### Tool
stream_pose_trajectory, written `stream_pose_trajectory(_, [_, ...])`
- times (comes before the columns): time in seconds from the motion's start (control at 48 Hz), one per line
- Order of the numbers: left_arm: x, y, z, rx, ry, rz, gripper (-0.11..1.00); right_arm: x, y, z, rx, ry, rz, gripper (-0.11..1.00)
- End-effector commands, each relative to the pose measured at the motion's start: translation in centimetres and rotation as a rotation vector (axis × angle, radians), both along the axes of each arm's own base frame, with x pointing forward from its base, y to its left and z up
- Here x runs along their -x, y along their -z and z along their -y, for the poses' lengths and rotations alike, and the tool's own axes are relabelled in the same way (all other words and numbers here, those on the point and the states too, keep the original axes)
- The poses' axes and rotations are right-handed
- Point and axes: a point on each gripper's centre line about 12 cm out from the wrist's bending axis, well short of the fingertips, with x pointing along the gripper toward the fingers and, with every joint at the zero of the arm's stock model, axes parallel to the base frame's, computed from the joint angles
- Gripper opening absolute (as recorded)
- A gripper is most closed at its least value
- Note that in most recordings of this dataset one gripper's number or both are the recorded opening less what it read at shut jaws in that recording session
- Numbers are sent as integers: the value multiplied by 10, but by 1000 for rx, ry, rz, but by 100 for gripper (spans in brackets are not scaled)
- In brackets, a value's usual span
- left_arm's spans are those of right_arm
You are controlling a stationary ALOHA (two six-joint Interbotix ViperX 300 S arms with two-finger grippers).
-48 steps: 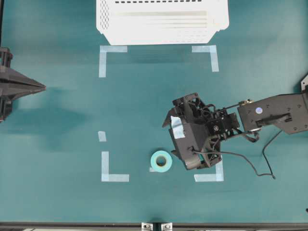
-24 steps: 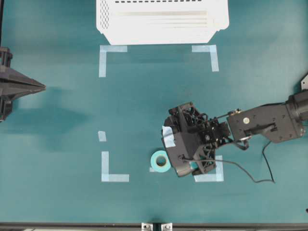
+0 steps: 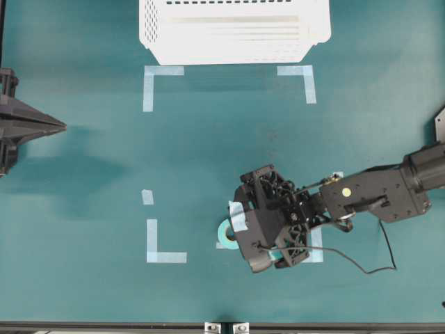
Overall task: Put the tape into the white basket.
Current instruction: 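Lower the right gripper around the tape roll's sides, then close the right gripper on the tape roll and lift it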
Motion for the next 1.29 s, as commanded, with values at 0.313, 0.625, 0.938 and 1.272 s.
stream_pose_trajectory(0.313, [-1, -4, 0, 3, 2, 8, -11, -8, -12, -6, -48, 37, 27, 99])
stream_pose_trajectory(0.625, [-1, -5, 0, 3, 2, 9, -11, -13, 3, -7, -40, 40, 0, 99])
stream_pose_trajectory(0.938, [-1, -4, 1, 3, 4, 8, -11, -15, 7, -8, -40, 41, -4, 99])
stream_pose_trajectory(1.272, [-1, -5, 1, 3, 4, 9, -11, -16, 15, -9, -38, 46, -23, 99])
